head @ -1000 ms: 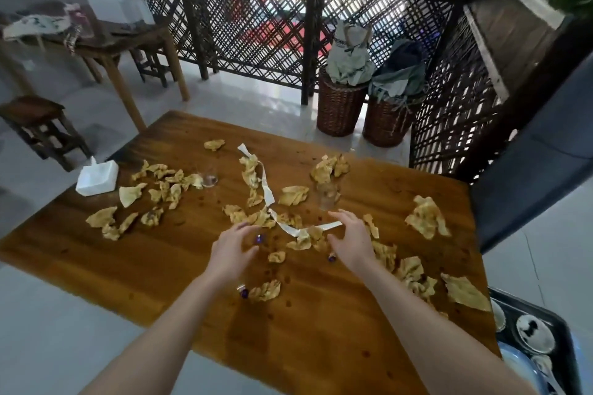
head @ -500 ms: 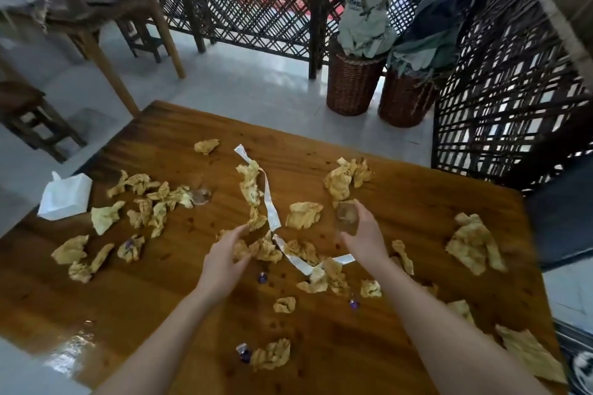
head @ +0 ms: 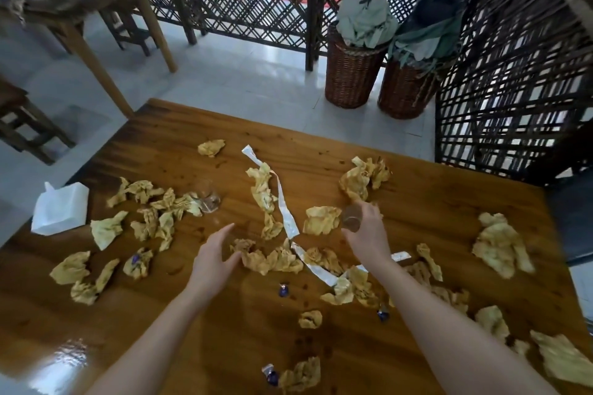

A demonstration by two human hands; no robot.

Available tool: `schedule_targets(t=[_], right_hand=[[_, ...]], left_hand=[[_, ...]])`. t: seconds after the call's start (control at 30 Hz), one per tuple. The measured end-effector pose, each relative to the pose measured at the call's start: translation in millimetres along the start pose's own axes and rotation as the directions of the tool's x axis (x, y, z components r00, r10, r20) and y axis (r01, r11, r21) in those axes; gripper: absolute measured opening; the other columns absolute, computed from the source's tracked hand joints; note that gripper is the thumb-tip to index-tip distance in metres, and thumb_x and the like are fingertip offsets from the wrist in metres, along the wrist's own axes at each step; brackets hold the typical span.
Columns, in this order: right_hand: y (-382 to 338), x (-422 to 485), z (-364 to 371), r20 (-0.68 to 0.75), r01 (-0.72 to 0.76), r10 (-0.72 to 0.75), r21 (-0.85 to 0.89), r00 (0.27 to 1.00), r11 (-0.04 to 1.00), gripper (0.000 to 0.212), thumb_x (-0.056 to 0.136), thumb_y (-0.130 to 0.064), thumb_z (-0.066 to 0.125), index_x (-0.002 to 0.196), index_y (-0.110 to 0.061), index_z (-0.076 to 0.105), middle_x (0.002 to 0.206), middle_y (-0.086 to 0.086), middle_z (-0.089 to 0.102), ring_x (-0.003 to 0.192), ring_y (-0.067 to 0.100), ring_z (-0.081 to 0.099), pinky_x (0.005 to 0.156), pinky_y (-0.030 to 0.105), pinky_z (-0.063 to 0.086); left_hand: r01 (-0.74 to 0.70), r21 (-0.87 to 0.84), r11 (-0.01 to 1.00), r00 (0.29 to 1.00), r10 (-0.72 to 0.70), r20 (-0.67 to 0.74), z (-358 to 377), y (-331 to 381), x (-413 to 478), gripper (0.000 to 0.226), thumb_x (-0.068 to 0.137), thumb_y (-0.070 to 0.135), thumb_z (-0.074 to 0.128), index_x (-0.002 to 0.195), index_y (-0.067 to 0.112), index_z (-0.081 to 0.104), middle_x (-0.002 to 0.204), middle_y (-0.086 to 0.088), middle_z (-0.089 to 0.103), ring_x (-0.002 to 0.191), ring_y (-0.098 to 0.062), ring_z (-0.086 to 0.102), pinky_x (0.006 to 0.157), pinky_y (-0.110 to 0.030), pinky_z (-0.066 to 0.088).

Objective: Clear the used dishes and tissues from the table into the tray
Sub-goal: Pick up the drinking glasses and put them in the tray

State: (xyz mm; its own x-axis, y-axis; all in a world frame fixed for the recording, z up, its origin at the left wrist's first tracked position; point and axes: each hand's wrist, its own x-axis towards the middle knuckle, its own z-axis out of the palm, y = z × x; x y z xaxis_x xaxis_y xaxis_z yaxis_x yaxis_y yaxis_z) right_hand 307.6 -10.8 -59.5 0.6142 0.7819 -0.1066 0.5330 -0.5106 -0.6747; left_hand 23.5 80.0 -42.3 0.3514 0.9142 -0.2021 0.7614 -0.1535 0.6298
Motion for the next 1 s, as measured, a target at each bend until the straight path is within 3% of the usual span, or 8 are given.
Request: schedule_targets(t=[0.1, 0.23, 0.43, 0.57, 0.77, 1.0], right_hand=[[-31.0, -7.8, 9.4, 0.008, 0.052, -0.052, 0.026, 0.999, 0.998, 0.067, 0.082, -0.008, 0.07, 0.139, -0.022, 0.036, 0.142, 0.0, 0.036, 0.104, 0.009, 0.049, 0.081, 0.003, 0.035], [-71.7, -15.2, 29.7, 0.03, 0.125, -0.128, 0.071, 0.991, 0.99, 0.06, 0.08, -0.011, 0.072, 0.131, -0.022, 0.043, 0.128, -0.004, 0.044, 0.104, 0.007, 0.049, 0.08, 0.014, 0.04], [-114.4, -18.2, 65.8, 0.032, 0.14, -0.146, 0.145, 0.989, 0.979, 0.051, 0.077, -0.013, 0.074, 0.119, -0.025, 0.049, 0.113, -0.009, 0.049, 0.104, 0.008, 0.051, 0.084, 0.02, 0.046], [-129.4, -12.8, 84.3, 0.04, 0.135, -0.14, 0.103, 0.989, 0.985, 0.051, 0.076, -0.018, 0.076, 0.112, -0.035, 0.045, 0.106, -0.017, 0.049, 0.093, 0.002, 0.05, 0.071, 0.005, 0.039], [-134.9, -6.1, 99.9, 0.034, 0.047, -0.052, 0.127, 0.998, 0.991, 0.06, 0.074, -0.018, 0.079, 0.119, -0.033, 0.042, 0.111, -0.015, 0.05, 0.097, 0.0, 0.051, 0.07, 0.006, 0.041], [-129.2, -4.8, 95.9, 0.025, 0.01, -0.013, 0.126, 1.0, 0.992, 0.056, 0.074, -0.019, 0.079, 0.115, -0.033, 0.044, 0.109, -0.012, 0.054, 0.101, 0.004, 0.054, 0.086, 0.024, 0.05]], left_hand=[[0.007, 0.0, 1.0, 1.0, -0.007, 0.006, -13.6, -10.8, 7.7, 0.067, 0.088, 0.016, 0.065, 0.147, 0.018, 0.032, 0.149, -0.004, 0.039, 0.137, -0.019, 0.036, 0.112, -0.04, 0.034], [0.021, 0.022, 1.0, 0.999, -0.021, -0.027, -33.7, -27.2, 19.9, 0.073, 0.087, 0.017, 0.067, 0.148, 0.013, 0.027, 0.148, -0.008, 0.038, 0.136, -0.023, 0.038, 0.11, -0.038, 0.036], [-0.001, 0.032, 0.999, 0.996, 0.004, -0.088, -60.3, -49.7, 53.4, 0.076, 0.083, 0.013, 0.071, 0.146, 0.01, 0.029, 0.147, -0.009, 0.039, 0.137, -0.022, 0.035, 0.112, -0.033, 0.03], [0.009, 0.0, 1.0, 0.999, -0.009, -0.035, -65.9, -61.3, 82.8, 0.079, 0.085, 0.016, 0.07, 0.149, 0.014, 0.023, 0.151, -0.005, 0.033, 0.139, -0.018, 0.031, 0.114, -0.032, 0.027], [-0.034, 0.119, 0.992, 0.999, 0.034, -0.003, -61.3, -65.7, 121.8, 0.081, 0.084, 0.028, 0.071, 0.149, 0.02, 0.023, 0.146, -0.003, 0.039, 0.133, -0.02, 0.039, 0.108, -0.035, 0.037], [-0.062, 0.081, 0.995, 0.996, 0.056, 0.068, -52.7, -58.6, 143.8, 0.075, 0.084, 0.03, 0.071, 0.145, 0.022, 0.029, 0.139, -0.004, 0.044, 0.127, -0.024, 0.045, 0.105, -0.04, 0.04]])
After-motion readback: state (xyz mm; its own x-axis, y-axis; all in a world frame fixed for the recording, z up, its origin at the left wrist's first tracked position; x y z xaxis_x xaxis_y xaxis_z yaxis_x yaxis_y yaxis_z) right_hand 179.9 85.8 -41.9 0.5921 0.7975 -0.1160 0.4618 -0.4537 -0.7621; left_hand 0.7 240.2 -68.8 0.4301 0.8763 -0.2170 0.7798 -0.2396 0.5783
